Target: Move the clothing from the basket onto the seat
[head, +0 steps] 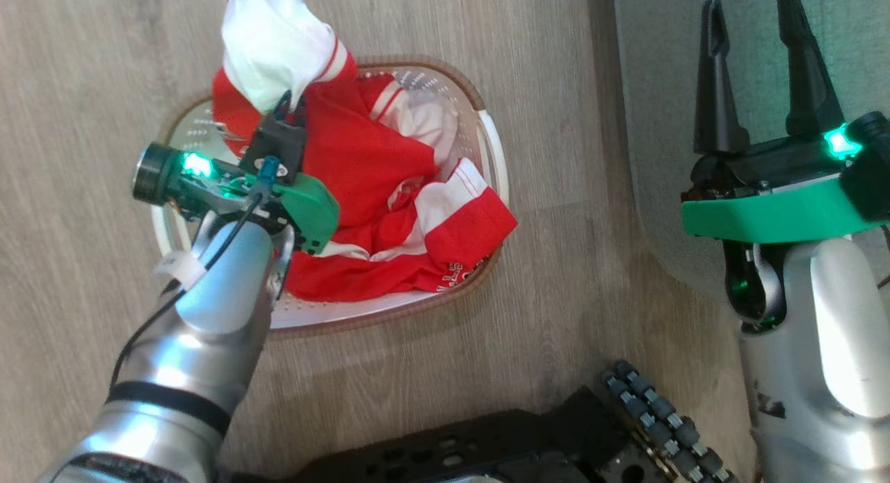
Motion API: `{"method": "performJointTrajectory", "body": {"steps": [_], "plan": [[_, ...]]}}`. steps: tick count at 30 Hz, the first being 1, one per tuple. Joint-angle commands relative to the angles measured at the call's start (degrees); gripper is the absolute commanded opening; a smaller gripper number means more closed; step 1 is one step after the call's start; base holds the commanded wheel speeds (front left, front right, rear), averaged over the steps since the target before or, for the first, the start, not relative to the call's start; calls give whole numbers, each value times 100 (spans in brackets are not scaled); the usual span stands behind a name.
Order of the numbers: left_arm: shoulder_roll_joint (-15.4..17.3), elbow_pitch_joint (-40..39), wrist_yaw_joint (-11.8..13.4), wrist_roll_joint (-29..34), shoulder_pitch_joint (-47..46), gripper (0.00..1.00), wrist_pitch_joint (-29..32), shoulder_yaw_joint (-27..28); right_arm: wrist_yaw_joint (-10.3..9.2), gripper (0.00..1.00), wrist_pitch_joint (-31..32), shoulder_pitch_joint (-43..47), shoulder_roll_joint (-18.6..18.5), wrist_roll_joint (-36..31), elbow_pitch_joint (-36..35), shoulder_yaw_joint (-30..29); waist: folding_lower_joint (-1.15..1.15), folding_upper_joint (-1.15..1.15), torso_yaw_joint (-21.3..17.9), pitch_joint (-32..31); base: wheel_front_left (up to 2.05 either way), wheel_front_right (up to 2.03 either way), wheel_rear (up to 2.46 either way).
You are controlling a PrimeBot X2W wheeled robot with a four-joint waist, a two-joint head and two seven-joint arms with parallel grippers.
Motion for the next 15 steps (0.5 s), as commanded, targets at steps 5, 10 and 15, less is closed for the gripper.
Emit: {"method": "performJointTrajectory", "body": {"steps": [5, 10, 15], "plan": [[35, -475, -160, -139, 422, 0, -55, 7, -2, 100, -52, 264, -43, -42, -64, 46, 0, 0, 163, -379, 0, 0, 0], [-1, -894, -394, -342, 723, 0, -55, 10, -2, 100, -52, 438, -43, -168, 89, -41, 0, 0, 386, -988, 0, 0, 0], [-53, -1247, -553, -464, 896, 0, -55, -2, -2, 100, -52, 681, -43, -271, 242, -132, 0, 0, 604, -1633, 0, 0, 0]]}}
